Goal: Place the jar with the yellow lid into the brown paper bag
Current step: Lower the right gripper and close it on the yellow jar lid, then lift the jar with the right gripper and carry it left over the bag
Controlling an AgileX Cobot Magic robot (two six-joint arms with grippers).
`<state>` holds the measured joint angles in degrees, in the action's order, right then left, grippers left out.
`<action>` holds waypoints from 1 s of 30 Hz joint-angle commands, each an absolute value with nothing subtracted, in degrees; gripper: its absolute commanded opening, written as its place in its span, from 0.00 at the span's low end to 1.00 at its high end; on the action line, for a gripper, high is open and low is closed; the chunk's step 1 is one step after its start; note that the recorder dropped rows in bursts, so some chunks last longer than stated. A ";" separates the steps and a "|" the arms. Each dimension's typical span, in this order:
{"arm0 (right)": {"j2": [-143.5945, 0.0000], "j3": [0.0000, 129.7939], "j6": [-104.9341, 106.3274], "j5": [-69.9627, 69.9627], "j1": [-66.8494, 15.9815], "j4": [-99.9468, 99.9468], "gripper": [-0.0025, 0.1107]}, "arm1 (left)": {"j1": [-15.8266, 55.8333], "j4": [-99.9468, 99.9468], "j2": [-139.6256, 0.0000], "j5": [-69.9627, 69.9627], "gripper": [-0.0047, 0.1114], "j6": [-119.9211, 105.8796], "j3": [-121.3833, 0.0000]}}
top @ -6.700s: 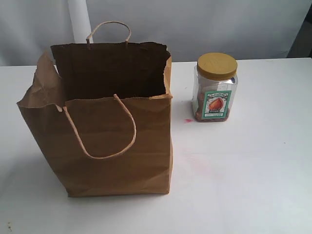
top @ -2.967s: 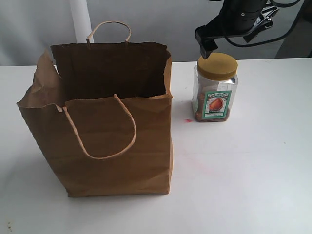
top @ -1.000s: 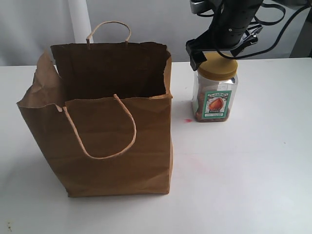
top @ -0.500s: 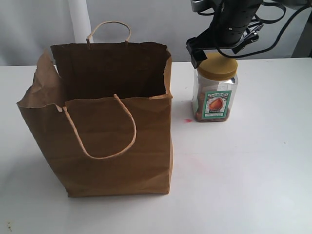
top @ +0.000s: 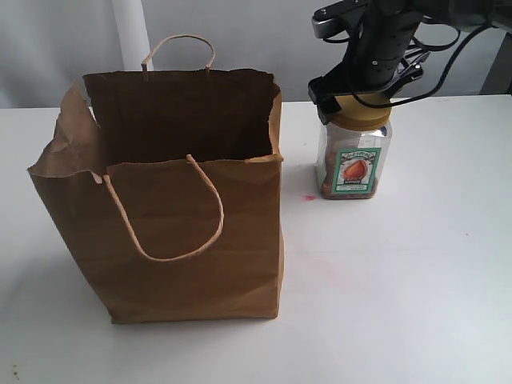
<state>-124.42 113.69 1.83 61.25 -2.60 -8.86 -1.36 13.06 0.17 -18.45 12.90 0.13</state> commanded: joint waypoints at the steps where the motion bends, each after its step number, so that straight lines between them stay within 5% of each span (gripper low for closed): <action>1: -124.56 114.07 1.02 61.09 -2.32 -9.37 0.95 | -1.21 12.85 0.00 -18.24 0.05 13.12 0.00; 11: -124.57 114.07 -0.94 61.09 -2.32 -6.73 0.88 | -1.21 12.85 0.00 -18.24 0.05 13.12 0.00; 19: -124.32 114.07 -2.01 62.45 -2.32 -6.84 0.52 | -1.21 12.85 0.00 -18.24 0.05 13.12 0.00; 26: -123.78 114.07 -1.75 62.99 -2.32 -7.25 0.05 | -1.21 12.85 0.00 -18.24 0.05 13.12 0.00; 30: -121.72 114.07 -1.01 63.91 -2.32 -8.34 0.02 | -1.21 12.85 0.00 -18.24 0.05 13.12 0.00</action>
<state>-124.11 113.69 -1.48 62.76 -2.60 -7.32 -1.36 13.06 0.17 -18.45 12.90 0.13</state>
